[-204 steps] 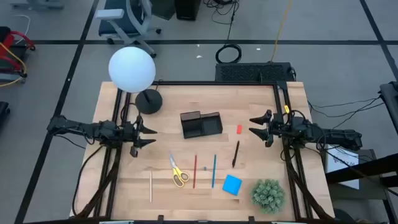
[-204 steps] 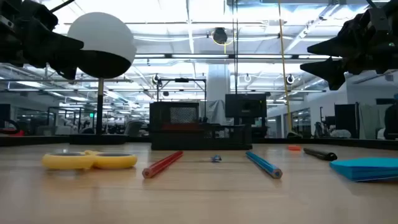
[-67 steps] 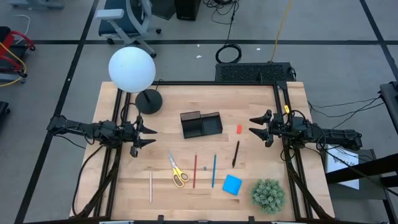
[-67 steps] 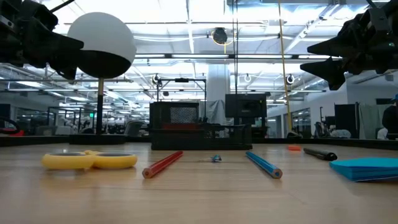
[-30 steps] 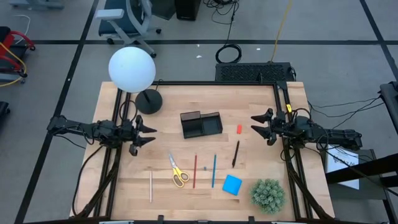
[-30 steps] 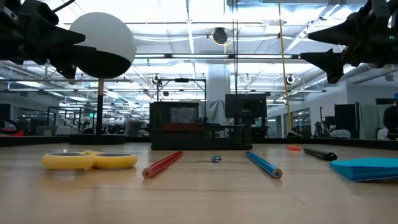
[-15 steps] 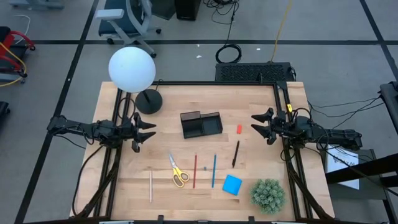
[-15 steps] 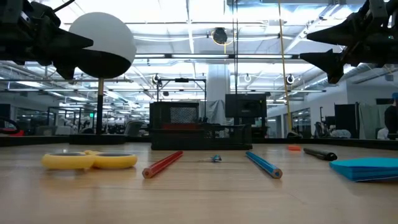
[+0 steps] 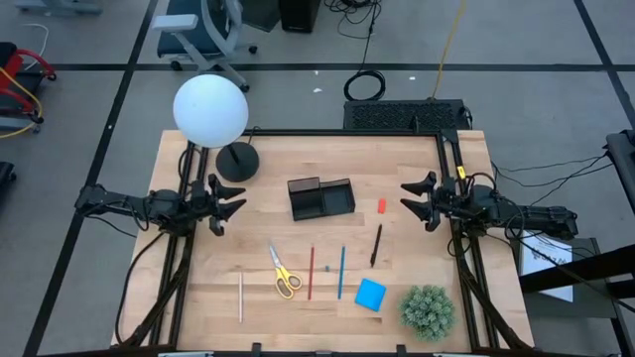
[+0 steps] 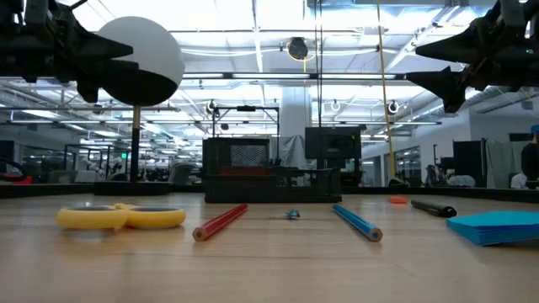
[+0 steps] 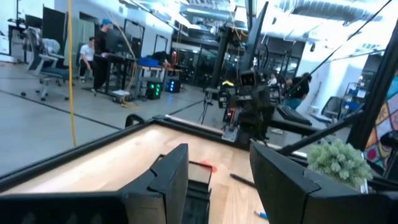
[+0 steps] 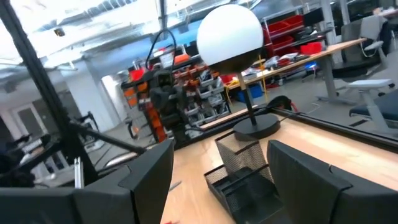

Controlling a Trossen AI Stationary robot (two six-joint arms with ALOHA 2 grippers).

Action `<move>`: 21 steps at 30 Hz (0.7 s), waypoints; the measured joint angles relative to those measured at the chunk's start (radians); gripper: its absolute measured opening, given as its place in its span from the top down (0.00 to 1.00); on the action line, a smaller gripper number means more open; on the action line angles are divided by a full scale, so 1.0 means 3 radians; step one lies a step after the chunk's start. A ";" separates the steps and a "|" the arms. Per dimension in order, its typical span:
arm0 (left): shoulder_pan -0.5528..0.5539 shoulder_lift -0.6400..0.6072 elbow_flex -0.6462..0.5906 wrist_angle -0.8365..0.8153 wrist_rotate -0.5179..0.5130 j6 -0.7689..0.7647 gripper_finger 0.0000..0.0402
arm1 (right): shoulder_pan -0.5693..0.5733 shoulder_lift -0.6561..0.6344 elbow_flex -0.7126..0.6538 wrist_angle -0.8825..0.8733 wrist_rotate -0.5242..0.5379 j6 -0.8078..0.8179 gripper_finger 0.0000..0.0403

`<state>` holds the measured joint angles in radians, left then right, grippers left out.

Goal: Pick and place office supplies into organizer
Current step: Put the black pen into the desk organizer

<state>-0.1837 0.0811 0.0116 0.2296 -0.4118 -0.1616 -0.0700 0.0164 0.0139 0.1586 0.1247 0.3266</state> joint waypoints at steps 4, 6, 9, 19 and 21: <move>0.0000 0.0000 0.0000 0.0025 0.0003 0.0002 0.58 | 0.0000 0.0005 0.0011 -0.0027 -0.0100 -0.0114 0.37; 0.0000 0.0000 0.0000 0.0025 0.0009 -0.0027 0.58 | 0.0000 0.0034 0.0062 -0.0088 -0.0108 -0.0150 0.37; 0.0000 0.0001 0.0000 0.0026 0.0012 -0.0091 0.58 | 0.0000 0.0130 0.0188 -0.0271 -0.0154 -0.0218 0.37; 0.0000 0.0001 0.0000 0.0036 0.0024 -0.0170 0.58 | -0.0001 0.0818 0.0970 -0.0798 -0.0163 -0.0713 0.37; 0.0000 0.0000 0.0000 0.0062 0.0026 -0.0170 0.58 | -0.0001 0.0997 0.1197 -0.0999 -0.0163 -0.0811 0.37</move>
<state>-0.1837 0.0811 0.0116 0.2482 -0.4040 -0.2127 -0.0704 0.3154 0.3732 -0.1411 0.0757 0.0833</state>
